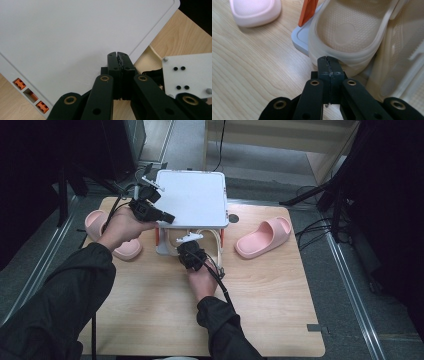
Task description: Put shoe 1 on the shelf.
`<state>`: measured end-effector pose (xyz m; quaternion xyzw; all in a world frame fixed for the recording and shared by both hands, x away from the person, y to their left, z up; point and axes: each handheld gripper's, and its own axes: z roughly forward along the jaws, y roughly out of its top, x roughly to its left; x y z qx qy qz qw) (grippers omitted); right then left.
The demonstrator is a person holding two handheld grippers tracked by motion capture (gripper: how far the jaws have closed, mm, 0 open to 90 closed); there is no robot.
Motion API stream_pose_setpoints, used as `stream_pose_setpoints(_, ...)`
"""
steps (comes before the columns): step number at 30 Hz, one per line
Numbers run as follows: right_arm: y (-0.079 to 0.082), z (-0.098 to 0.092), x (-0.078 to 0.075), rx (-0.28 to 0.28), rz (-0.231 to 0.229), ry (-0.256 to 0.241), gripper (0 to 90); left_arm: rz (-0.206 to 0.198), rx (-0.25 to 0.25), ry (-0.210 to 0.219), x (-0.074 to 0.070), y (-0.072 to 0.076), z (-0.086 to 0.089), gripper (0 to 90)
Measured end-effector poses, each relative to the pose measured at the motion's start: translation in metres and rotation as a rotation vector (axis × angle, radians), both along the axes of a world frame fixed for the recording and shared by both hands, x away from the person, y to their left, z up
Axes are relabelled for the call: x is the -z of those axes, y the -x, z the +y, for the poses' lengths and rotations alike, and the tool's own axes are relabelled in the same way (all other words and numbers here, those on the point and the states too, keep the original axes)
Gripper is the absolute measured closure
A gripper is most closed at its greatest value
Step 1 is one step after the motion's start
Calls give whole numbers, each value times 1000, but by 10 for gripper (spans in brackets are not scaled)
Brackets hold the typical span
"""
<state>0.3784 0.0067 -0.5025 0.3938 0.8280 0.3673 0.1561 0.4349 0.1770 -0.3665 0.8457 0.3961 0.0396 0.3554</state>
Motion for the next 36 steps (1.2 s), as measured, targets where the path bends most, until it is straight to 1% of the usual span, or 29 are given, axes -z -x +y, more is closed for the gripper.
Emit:
stream_pose_setpoints(1,0,-2,-1,4,13,-17,900,-5,1,-3,0,0,0,891)
stream_pose_setpoints(3,4,-6,-4,3,24,-38,900,-3,-3,-1,0,1,-1,891)
stream_pose_setpoints(5,11,-14,-8,-14,21,-57,900,-1,-2,-1,0,0,-1,891)
stream_pose_setpoints(7,22,-25,-13,-26,23,-77,900,-1,-3,-3,0,0,-1,891)
stream_pose_setpoints(8,26,-29,-14,-27,20,-85,900,2,-5,-3,0,0,-1,891)
stream_pose_setpoints(9,32,-37,-16,-30,31,-88,900,4,-7,-2,0,0,-1,891)
stream_pose_setpoints(11,39,-46,-17,-27,38,-81,900,4,-7,-3,0,0,-1,890)
stream_pose_setpoints(13,44,-56,-18,-28,45,-100,900,5,-8,0,0,0,-1,891)
stream_pose_setpoints(16,56,-70,-21,-37,41,-79,900,4,-5,-4,0,0,0,890)
stream_pose_setpoints(19,64,-84,-20,-36,44,-61,900,6,-6,-1,0,0,0,889)
stream_pose_setpoints(20,66,-87,-18,-32,48,-59,888,5,-7,-2,0,0,0,889)
stream_pose_setpoints(22,69,-97,-13,-28,76,-56,890,5,-13,-1,0,0,0,886)
stream_pose_setpoints(23,71,-99,-11,-28,82,-48,900,6,-14,1,0,0,0,886)
stream_pose_setpoints(24,73,-103,-8,-20,86,-24,900,7,-14,3,0,0,0,886)
stream_pose_setpoints(26,73,-109,-4,-17,82,-3,900,10,-14,6,0,0,0,886)
stream_pose_setpoints(29,70,-115,1,3,95,1,900,11,-15,8,0,0,0,886)
stream_pose_setpoints(30,67,-116,2,-3,98,-5,900,12,-17,10,0,0,0,886)
stream_pose_setpoints(31,63,-116,3,9,91,-11,900,13,-17,12,0,0,0,886)
stream_pose_setpoints(33,58,-115,4,12,89,-21,900,11,-15,12,1,0,1,886)
stream_pose_setpoints(35,49,-112,4,22,76,-34,900,9,-15,8,0,0,1,886)
stream_pose_setpoints(36,43,-110,4,26,79,-37,900,10,-15,7,0,0,1,886)
